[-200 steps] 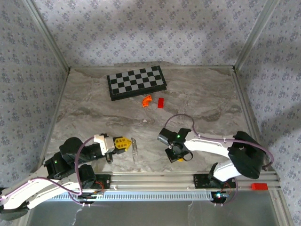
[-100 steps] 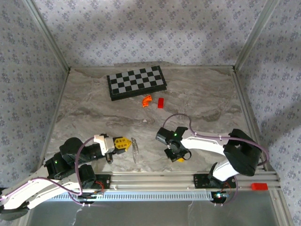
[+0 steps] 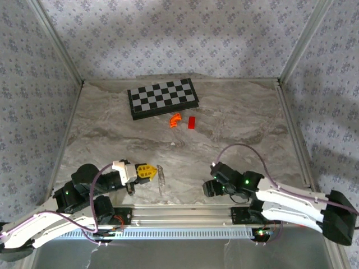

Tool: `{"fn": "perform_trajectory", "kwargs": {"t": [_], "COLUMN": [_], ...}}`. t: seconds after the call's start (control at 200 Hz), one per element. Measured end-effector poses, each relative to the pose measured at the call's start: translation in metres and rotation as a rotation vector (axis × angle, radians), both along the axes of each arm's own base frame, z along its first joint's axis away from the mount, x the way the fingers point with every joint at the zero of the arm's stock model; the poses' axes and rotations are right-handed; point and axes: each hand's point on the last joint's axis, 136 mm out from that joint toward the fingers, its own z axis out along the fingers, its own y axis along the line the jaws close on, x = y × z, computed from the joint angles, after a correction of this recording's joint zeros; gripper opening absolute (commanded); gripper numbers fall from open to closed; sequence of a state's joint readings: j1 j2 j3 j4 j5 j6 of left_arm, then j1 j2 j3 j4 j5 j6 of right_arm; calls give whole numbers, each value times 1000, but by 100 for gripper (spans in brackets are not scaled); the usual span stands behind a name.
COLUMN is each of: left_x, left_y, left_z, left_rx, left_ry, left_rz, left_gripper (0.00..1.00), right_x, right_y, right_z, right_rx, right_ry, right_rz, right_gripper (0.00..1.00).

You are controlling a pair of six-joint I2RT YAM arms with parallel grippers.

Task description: Put the keys on the keyring

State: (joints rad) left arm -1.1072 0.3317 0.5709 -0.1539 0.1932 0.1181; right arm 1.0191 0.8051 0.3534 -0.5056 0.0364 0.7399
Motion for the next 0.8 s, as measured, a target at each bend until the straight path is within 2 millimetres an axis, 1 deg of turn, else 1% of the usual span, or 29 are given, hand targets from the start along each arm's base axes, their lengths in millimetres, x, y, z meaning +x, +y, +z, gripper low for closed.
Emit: {"fn": "perform_trajectory", "kwargs": {"t": [0.15,0.32,0.425,0.64,0.8], "left_x": [1,1,1,1,1], "left_y": [-1,-2,-2,-2,-2], "left_z": [-2,-2,-2,-2,-2], "left_rx": [7,6,6,6,6], "left_ry": [4,8,8,11,11], "left_rz": [0,0,-1,-1,-1], "left_gripper": [0,0,0,0,0], "right_x": [0,0,-1,0,2], "right_y": [-1,2,2,2,5], "right_z": [-1,0,-5,-10,-15], "right_rx": [129,214,220,207,190], "right_ry": [-42,-66,-57,-52,-47], "right_rz": [-50,-65,-69,-64,-54], "right_gripper": [64,53,44,32,31]}}
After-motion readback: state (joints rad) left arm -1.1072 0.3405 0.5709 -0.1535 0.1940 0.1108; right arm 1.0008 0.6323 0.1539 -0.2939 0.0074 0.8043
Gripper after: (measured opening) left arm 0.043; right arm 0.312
